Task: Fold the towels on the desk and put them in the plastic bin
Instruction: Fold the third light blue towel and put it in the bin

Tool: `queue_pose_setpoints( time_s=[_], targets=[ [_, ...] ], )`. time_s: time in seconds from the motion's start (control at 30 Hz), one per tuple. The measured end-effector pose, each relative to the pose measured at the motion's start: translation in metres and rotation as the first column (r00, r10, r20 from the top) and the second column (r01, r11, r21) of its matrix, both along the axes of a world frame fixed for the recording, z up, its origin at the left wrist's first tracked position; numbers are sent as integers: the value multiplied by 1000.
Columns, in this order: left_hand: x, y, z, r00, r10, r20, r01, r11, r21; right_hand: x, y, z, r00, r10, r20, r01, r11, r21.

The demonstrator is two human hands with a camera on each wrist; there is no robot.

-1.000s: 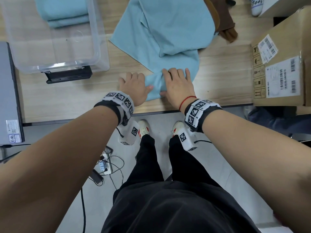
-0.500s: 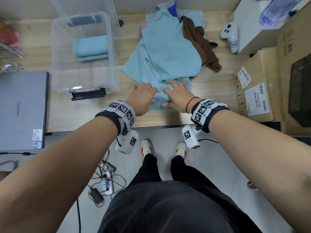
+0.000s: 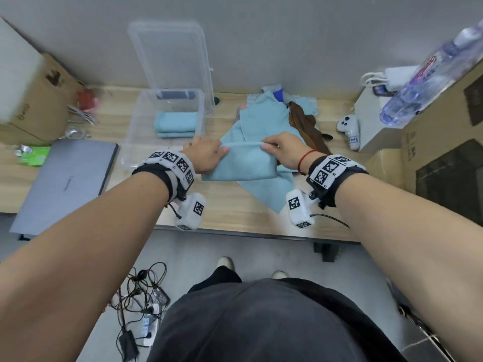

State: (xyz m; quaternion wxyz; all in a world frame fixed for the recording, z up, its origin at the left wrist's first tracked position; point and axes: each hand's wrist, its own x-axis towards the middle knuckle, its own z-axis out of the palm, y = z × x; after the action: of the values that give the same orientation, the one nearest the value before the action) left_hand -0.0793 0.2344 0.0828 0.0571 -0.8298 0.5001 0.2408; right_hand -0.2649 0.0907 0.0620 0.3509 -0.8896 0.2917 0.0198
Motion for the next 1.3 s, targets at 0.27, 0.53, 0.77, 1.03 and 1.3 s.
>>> queue_pose_setpoints(
  time_s=[0.27,0.53,0.77,1.03,1.3],
  targets=[
    [79,2,9,999,27,-20,-29,996,-89,76,-6,20,999,26,-32,-26,999,-25],
    [222,-7,0,995,77,-71,-91,971,-222,208,-18,0,996,-68,-50,65,996,-63],
    [315,-30,-43,997,-32,-73,19,986,-167,301,-27,-39,969,-204,-137,193,977,-88],
    [353,-61,-93,953,-229,200,229,973,21,344,-34,-77,938,-199,-284,61,901,-430],
    [353,-74,-118,919,-290,267,254,954,159,365,-39,-104,925,-218,-312,-1,819,-574]
  ],
)
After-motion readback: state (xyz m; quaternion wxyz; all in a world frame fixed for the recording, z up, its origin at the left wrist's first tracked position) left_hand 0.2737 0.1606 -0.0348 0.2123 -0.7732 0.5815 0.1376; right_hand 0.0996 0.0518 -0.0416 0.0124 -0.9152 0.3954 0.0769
